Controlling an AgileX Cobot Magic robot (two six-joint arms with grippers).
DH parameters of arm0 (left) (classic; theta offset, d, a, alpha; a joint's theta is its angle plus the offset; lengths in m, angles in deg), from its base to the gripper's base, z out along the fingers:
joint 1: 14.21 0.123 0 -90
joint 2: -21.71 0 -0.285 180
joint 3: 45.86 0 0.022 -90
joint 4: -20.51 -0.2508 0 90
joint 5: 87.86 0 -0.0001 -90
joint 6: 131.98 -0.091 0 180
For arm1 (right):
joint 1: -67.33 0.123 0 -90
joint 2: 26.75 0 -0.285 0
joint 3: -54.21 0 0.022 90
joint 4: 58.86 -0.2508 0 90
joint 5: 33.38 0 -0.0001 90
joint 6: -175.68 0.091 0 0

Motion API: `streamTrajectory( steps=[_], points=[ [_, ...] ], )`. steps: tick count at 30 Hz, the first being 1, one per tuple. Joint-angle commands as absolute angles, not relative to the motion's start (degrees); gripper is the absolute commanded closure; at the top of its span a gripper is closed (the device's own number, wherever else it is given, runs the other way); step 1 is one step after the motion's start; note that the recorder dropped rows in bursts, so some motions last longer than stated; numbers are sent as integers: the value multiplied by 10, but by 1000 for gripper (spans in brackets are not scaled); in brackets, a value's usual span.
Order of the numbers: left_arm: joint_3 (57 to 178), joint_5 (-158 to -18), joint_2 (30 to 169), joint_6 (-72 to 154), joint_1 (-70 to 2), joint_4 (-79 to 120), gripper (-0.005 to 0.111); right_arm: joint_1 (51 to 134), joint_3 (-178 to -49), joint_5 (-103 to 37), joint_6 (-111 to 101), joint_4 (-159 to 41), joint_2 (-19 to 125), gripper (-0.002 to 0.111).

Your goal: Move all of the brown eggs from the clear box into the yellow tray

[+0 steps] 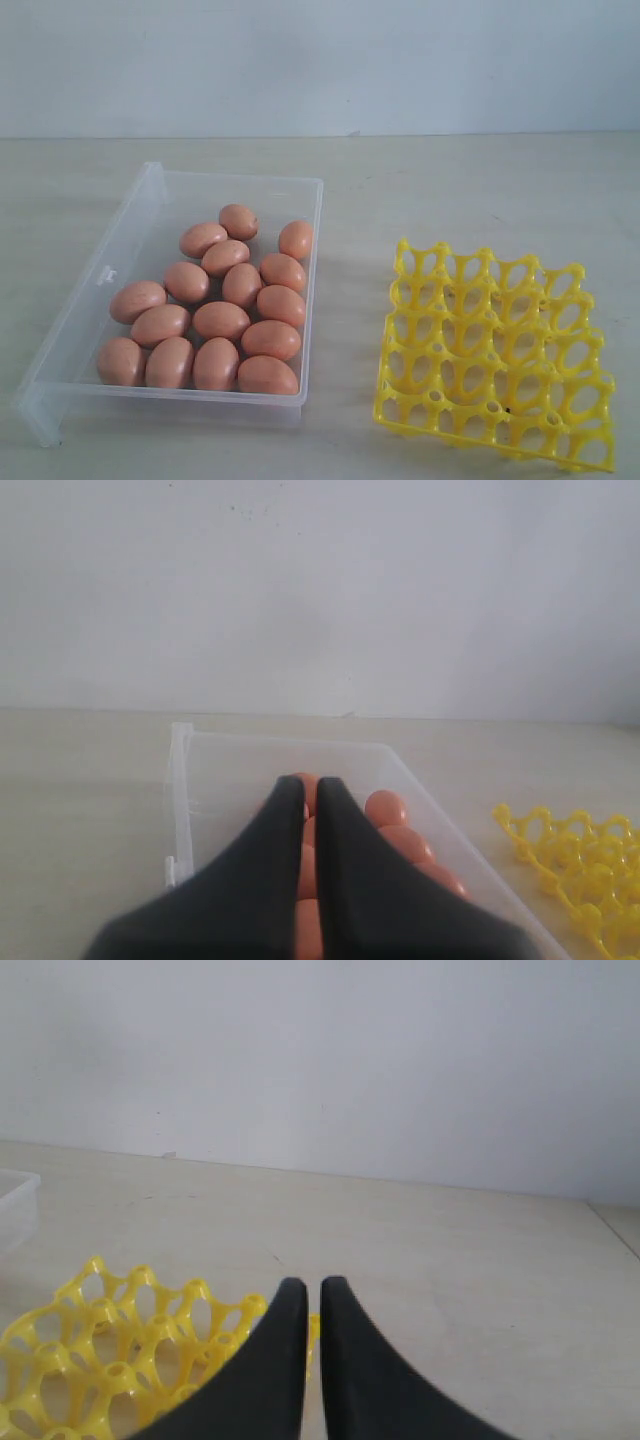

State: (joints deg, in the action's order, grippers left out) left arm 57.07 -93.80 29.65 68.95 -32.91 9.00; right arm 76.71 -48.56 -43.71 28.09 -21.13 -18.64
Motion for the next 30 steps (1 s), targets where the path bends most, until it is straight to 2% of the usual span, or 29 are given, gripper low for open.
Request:
streamTrajectory(
  steps=[1, 8, 20, 30],
  points=[
    [569, -937, 295, 694, -334, 91, 103, 765, -486, -433, 281, -211, -190, 109],
    [569, -937, 295, 694, -334, 91, 103, 765, -486, -398, 294, -211, -190, 109],
    [569, -938, 295, 694, -334, 91, 103, 765, -486, -93, 408, -218, -190, 109],
    [569, -938, 295, 694, -334, 91, 103, 765, -486, 80, 487, -223, -190, 109]
  ],
)
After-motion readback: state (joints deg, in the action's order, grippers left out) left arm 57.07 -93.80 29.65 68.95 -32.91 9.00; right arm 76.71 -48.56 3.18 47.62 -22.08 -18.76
